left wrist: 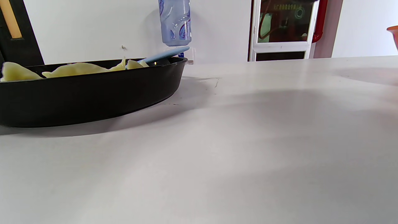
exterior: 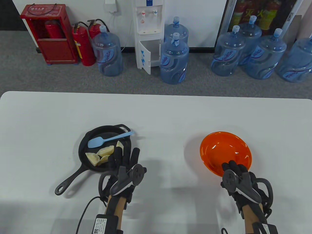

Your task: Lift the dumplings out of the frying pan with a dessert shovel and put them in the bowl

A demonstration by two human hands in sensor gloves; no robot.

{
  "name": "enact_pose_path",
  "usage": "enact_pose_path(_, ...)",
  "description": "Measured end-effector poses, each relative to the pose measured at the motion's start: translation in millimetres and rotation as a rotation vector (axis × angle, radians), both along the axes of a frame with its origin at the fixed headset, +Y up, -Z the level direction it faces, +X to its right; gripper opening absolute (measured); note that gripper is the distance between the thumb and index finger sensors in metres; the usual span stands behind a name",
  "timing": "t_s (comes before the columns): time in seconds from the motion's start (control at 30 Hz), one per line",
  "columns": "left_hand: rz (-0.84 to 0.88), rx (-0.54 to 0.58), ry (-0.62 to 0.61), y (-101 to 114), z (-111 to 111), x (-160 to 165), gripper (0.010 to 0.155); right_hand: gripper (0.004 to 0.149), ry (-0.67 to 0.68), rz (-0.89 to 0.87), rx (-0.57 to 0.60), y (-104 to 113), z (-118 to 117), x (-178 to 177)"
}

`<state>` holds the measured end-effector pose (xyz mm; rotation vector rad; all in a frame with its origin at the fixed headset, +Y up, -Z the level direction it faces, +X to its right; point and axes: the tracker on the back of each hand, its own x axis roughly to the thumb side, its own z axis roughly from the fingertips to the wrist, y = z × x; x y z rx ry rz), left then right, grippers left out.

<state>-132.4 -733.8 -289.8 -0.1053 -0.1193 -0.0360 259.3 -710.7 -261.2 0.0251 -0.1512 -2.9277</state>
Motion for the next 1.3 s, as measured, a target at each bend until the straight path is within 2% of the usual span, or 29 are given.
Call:
enact_pose_path(0.07, 0.005, -0.002, -0.002, 0, 0, 0, 0.078, 0.08, -0.005, -0.01, 0.01, 13, 2, -2)
enact_pose_path(0.23, 0.007, 0.005, -0.009, 0, 1, 2, 0.078, 0.074, -0.002, -0.167, 0.184, 52, 4, -18)
enact_pose_path(0.37, 0.002, 0.019, -0.015, 1, 2, 3, 0.078, 0.071, 0.048, -0.275, 0.345, 67, 2, -45)
enact_pose_path(0.5, 0.003, 0.033, -0.018, 1, 2, 3, 0.078, 0.071, 0.055, -0.393, 0.394, 57, -4, -76)
enact_pose_path(0.67, 0.003, 0.027, -0.016, -2, 1, 3, 0.077, 0.073, 0.056, -0.5, 0.404, 25, -10, -109)
enact_pose_path(0.73, -0.003, 0.028, -0.011, -3, 1, 2, 0.078, 0.074, 0.053, -0.51, 0.443, 8, -11, -116)
enact_pose_path(0.83, 0.01, 0.027, 0.004, -4, 0, 0, 0.078, 0.073, 0.068, -0.425, 0.415, -2, -11, -116)
enact_pose_path(0.9, 0.012, 0.03, 0.009, -4, -1, -1, 0.078, 0.073, 0.097, -0.396, 0.407, -5, -11, -115)
enact_pose_path(1.07, 0.064, 0.055, 0.043, 0, -4, -8, 0.076, 0.073, 0.056, -0.445, 0.399, -6, -13, -105)
enact_pose_path(1.13, 0.071, 0.065, 0.07, 4, -8, -15, 0.076, 0.073, 0.052, -0.403, 0.382, -8, -13, -103)
enact_pose_path(1.3, -0.014, 0.085, 0.154, 23, -22, -53, 0.076, 0.073, 0.039, -0.416, 0.382, -8, -14, -98)
